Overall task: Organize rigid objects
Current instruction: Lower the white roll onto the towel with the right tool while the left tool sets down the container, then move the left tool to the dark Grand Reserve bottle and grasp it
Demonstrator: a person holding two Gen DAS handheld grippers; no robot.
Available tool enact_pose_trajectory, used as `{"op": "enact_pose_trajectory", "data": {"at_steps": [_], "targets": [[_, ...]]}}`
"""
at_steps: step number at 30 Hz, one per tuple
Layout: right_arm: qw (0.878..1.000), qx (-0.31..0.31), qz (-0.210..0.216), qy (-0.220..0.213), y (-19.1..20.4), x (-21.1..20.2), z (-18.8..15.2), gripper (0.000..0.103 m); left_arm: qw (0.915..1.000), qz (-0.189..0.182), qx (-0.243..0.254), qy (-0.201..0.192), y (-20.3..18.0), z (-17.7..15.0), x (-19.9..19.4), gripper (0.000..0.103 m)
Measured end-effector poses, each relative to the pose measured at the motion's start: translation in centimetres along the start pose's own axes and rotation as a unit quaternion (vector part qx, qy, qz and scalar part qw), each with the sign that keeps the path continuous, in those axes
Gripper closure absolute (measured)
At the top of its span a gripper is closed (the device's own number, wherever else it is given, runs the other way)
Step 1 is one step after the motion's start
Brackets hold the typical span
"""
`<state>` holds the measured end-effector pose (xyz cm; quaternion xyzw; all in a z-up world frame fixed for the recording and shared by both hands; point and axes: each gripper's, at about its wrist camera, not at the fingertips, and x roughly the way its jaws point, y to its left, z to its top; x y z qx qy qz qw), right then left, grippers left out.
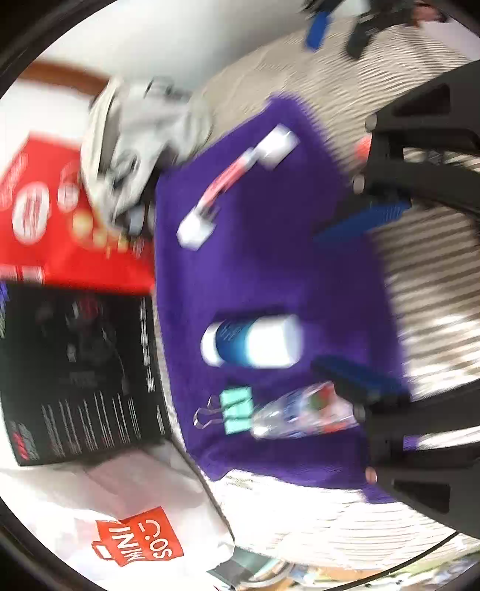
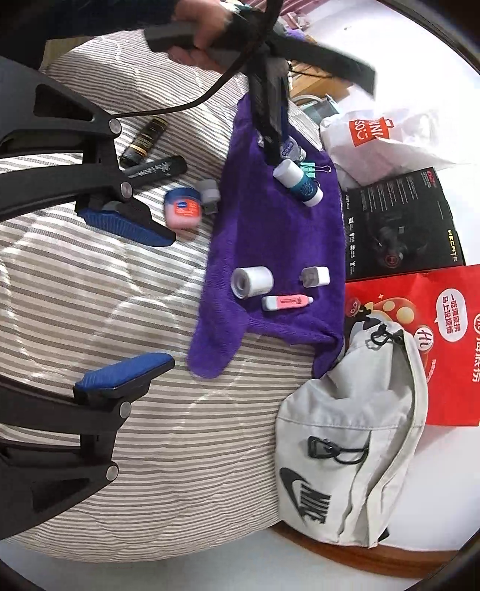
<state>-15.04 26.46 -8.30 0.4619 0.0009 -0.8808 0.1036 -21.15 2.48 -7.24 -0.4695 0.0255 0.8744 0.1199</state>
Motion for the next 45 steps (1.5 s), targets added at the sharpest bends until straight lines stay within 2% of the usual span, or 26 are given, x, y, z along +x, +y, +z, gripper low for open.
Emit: {"op": "enact_pose_trajectory", "data": {"at_steps": [4, 10, 14, 18, 25, 27, 29, 33, 35, 37, 41, 45], "targets": [[1.000, 0.002, -0.006, 0.006, 0.4, -0.7, -1.3, 0.043, 0.9982, -0.024, 0.054, 0.009, -1.6, -4.2, -1.4, 0.031], [1.000, 0.009, -0.014, 0.006, 1.3, -1.5, -2.5, 0.043, 0.9947, -0.061, 0.082, 0.011, -1.9, -8.5, -2.8, 0.031], [1.000, 0.006, -0.019, 0.008, 2.2, -1.7, -3.2, 0.043, 0.9931, -0.068, 0.093, 0.022, -2.1, -9.9, -3.0, 0.031], [1.000, 0.004, -0.025, 0.018, 2.8, -1.5, -3.8, 0.043, 0.9903, -0.043, 0.127, 0.035, -2.8, -10.9, -2.2, 0.031], [0.999, 0.012, -0.035, 0.030, 2.1, -1.3, -4.8, 0.043, 0.9817, -0.060, 0.180, 0.022, -4.1, -10.8, -1.2, 0.031], [0.998, 0.020, -0.040, 0.036, 1.5, -1.1, -5.1, 0.043, 0.9786, -0.065, 0.194, 0.020, -4.5, -10.7, -1.0, 0.034], [0.998, 0.027, -0.045, 0.043, 0.8, -0.8, -5.5, 0.043, 0.9746, -0.080, 0.208, 0.020, -4.8, -10.6, -1.2, 0.047], [0.997, 0.040, -0.049, 0.053, -0.1, -0.2, -5.8, 0.043, 0.9696, -0.090, 0.226, 0.027, -5.2, -10.8, -1.4, 0.059], [0.996, 0.042, -0.050, 0.059, -0.2, 0.2, -5.8, 0.043, 0.9667, -0.107, 0.229, 0.040, -5.2, -10.9, -1.8, 0.072], [0.996, 0.037, -0.048, 0.061, 0.0, 0.3, -5.8, 0.043, 0.9643, -0.121, 0.230, 0.049, -5.0, -11.3, -2.3, 0.074], [0.997, 0.026, -0.042, 0.060, 0.7, 0.4, -5.5, 0.043, 0.9683, -0.120, 0.216, 0.038, -4.4, -11.3, -2.2, 0.074], [0.997, 0.016, -0.036, 0.065, 1.1, 0.7, -5.5, 0.043, 0.9627, -0.121, 0.240, 0.029, -5.1, -11.0, -2.0, 0.070]]}}
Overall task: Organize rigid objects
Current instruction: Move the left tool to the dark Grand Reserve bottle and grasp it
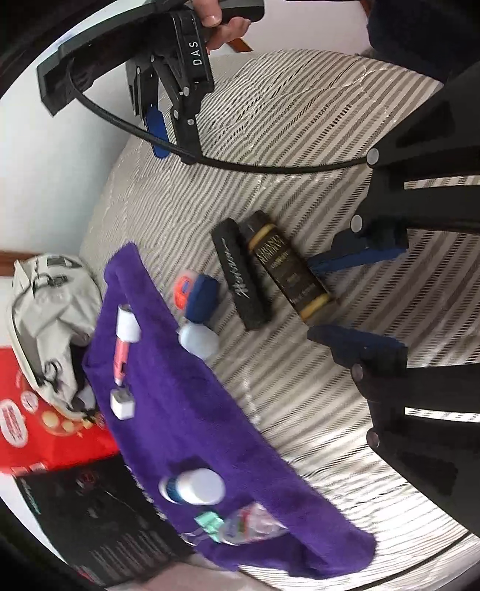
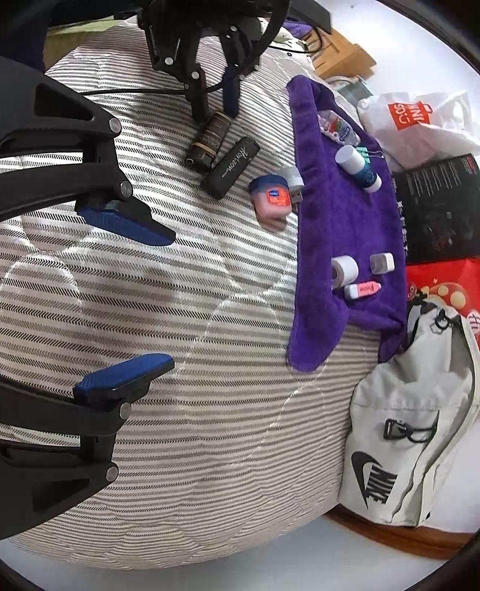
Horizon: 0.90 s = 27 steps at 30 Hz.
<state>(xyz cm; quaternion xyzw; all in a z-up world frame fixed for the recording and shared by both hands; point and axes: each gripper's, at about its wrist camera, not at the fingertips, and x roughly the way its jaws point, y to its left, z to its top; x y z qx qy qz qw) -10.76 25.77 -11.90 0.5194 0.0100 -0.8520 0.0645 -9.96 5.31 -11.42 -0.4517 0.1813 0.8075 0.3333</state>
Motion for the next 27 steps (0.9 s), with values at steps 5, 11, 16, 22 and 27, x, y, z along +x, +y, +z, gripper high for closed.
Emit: {"op": "enact_pose_trajectory", "data": {"at_steps": [5, 11, 16, 22, 27], "targets": [[1.000, -0.005, 0.007, 0.003, 0.3, 0.0, -0.2, 0.043, 0.9990, 0.019, 0.040, 0.000, -0.4, 0.8, 0.5, 0.052], [1.000, -0.008, 0.009, 0.009, 0.4, 0.3, -0.4, 0.043, 0.9978, 0.014, 0.064, -0.003, -0.7, 1.5, 1.4, 0.038], [1.000, -0.008, 0.012, 0.016, 0.3, 0.8, -0.5, 0.043, 0.9976, -0.019, 0.067, 0.003, -1.4, 2.0, 2.0, 0.040], [1.000, 0.003, 0.016, 0.016, -0.4, 0.8, -0.7, 0.039, 0.9948, -0.057, 0.082, 0.022, -2.3, 0.8, 1.0, 0.041], [1.000, 0.010, 0.014, 0.020, -1.0, 1.2, -0.9, 0.038, 0.9947, -0.067, 0.076, 0.016, -2.6, 0.4, 0.5, 0.042]]}}
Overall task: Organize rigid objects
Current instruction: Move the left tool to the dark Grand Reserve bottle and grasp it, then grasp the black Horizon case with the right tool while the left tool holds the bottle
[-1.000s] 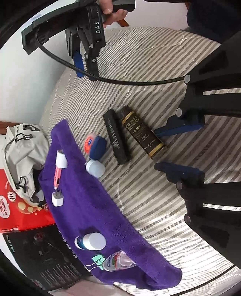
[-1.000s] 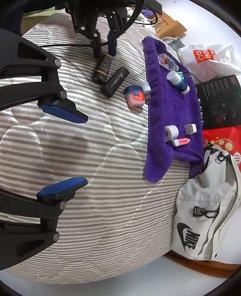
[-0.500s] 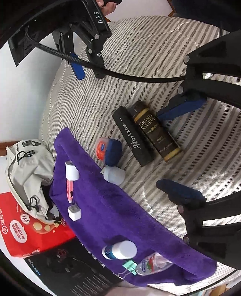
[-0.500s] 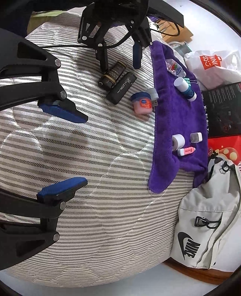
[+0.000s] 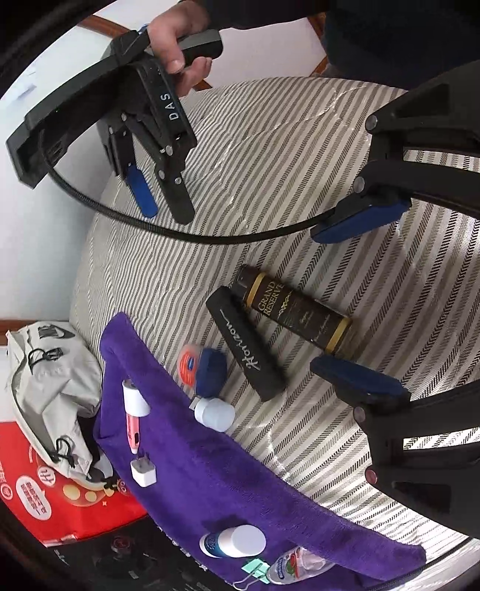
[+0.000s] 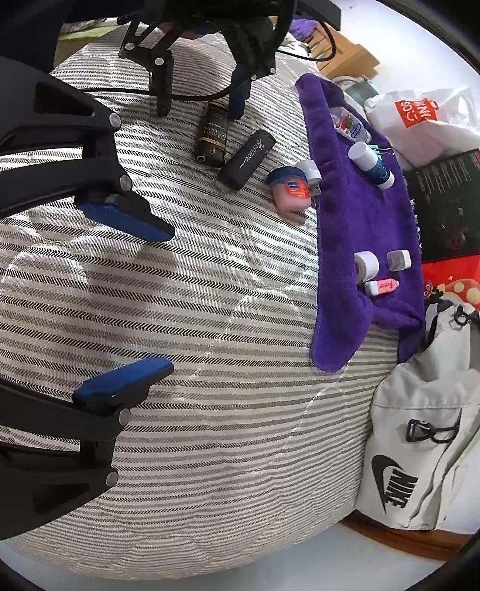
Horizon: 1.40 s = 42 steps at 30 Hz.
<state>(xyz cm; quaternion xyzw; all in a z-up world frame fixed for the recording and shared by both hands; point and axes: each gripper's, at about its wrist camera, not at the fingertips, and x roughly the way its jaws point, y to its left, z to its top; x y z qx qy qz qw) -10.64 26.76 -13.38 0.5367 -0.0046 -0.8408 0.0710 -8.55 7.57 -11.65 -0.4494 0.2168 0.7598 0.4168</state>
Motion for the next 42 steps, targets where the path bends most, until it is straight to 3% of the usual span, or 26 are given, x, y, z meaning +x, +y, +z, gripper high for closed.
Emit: {"op": "enact_pose_trajectory", "data": {"at_steps": [2, 6, 11, 14, 16, 26, 29, 35, 42], "targets": [[1.000, -0.003, -0.005, 0.003, 0.0, 0.1, -0.1, 0.038, 0.9997, 0.013, -0.019, -0.009, 0.9, 0.2, -0.1, 0.042], [1.000, -0.008, -0.007, 0.001, 0.0, 0.0, -0.3, 0.038, 0.9990, -0.003, -0.041, -0.020, 2.6, 0.9, 0.3, 0.042], [1.000, -0.008, -0.017, -0.001, -0.8, -0.8, -0.8, 0.038, 0.9998, 0.011, 0.014, -0.007, 1.2, 1.4, 1.2, 0.043], [1.000, -0.002, -0.019, -0.004, -1.8, -1.3, -1.2, 0.038, 0.9996, -0.005, 0.029, -0.002, 0.7, 1.5, 1.0, 0.060], [1.000, 0.008, -0.022, -0.004, -2.6, -1.4, -1.5, 0.038, 0.9992, -0.011, 0.038, -0.001, 0.4, 1.5, 1.1, 0.065], [1.000, 0.020, -0.018, -0.002, -3.4, -1.5, -2.5, 0.038, 0.9990, -0.017, 0.041, -0.004, 0.1, 2.1, 1.5, 0.068], [1.000, 0.018, -0.004, -0.015, -3.1, -1.7, -2.3, 0.038, 0.9999, 0.000, 0.009, -0.004, 0.2, 2.2, 1.5, 0.078], [0.999, -0.009, 0.026, -0.040, -1.0, -1.9, -0.9, 0.038, 0.9982, 0.030, -0.052, -0.009, 0.5, 1.0, 0.8, 0.080], [0.990, -0.118, 0.053, -0.059, 3.9, -1.1, 2.0, 0.038, 0.9886, 0.079, -0.128, -0.004, 2.4, -2.4, -1.6, 0.080]]}}
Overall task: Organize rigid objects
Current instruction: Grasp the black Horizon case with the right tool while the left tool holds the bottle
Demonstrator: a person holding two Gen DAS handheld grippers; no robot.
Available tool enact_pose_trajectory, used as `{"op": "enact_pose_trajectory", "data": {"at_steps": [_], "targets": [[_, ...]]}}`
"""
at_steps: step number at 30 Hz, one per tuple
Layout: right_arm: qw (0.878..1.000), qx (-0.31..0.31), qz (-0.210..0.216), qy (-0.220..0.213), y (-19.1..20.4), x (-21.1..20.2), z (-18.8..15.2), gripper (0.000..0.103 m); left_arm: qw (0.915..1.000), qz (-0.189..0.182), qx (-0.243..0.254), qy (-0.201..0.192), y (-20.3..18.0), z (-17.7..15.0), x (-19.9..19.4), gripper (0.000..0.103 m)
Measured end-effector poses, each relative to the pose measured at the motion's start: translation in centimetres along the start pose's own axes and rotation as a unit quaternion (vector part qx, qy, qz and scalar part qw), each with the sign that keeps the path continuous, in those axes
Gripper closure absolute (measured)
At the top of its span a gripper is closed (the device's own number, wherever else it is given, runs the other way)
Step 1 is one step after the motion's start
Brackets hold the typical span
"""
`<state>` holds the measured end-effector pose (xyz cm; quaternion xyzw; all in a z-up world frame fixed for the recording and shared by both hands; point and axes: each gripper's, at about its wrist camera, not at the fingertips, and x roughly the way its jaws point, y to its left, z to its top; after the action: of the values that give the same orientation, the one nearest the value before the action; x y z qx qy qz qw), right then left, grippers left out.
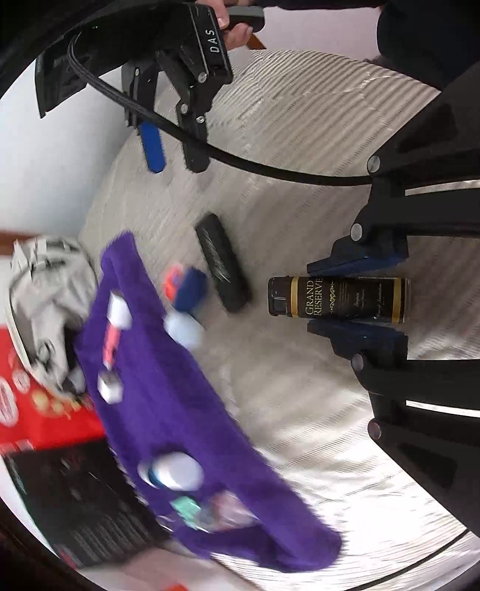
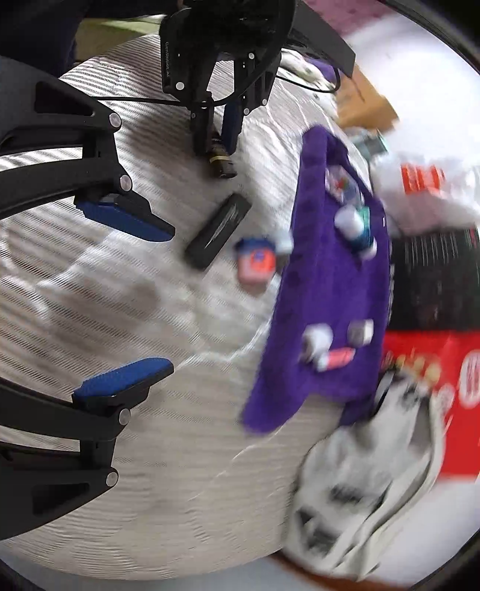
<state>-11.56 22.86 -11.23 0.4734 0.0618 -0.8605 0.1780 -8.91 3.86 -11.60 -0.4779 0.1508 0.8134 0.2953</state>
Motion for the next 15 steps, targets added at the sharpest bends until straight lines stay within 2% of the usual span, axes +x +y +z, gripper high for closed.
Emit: {"op": "enact_pose_trajectory", "data": {"at_steps": [1, 3, 6, 10, 13, 15], "targets": [[1.000, -0.016, 0.007, 0.003, 0.5, 0.6, 0.5, 0.038, 0.9997, 0.016, -0.016, -0.005, 0.8, -0.6, -0.4, 0.080], [0.999, -0.044, 0.011, 0.011, 1.4, 1.5, 1.4, 0.038, 0.9991, 0.021, -0.037, -0.004, 1.7, -1.5, -0.9, 0.080], [0.996, -0.082, 0.014, 0.018, 2.3, 2.9, 2.4, 0.038, 0.9976, 0.048, -0.049, -0.003, 2.4, -2.2, -1.2, 0.079], [0.992, -0.124, 0.021, 0.026, 2.9, 4.1, 3.0, 0.038, 0.9944, 0.077, -0.070, -0.015, 2.6, -2.8, -1.3, 0.072], [0.988, -0.151, 0.029, 0.025, 3.3, 4.8, 3.3, 0.038, 0.9915, 0.073, -0.104, -0.026, 3.6, -3.2, -1.6, 0.080], [0.986, -0.161, 0.042, 0.028, 3.6, 5.3, 3.3, 0.038, 0.9902, 0.080, -0.111, -0.025, 4.1, -3.4, -1.8, 0.080]]}}
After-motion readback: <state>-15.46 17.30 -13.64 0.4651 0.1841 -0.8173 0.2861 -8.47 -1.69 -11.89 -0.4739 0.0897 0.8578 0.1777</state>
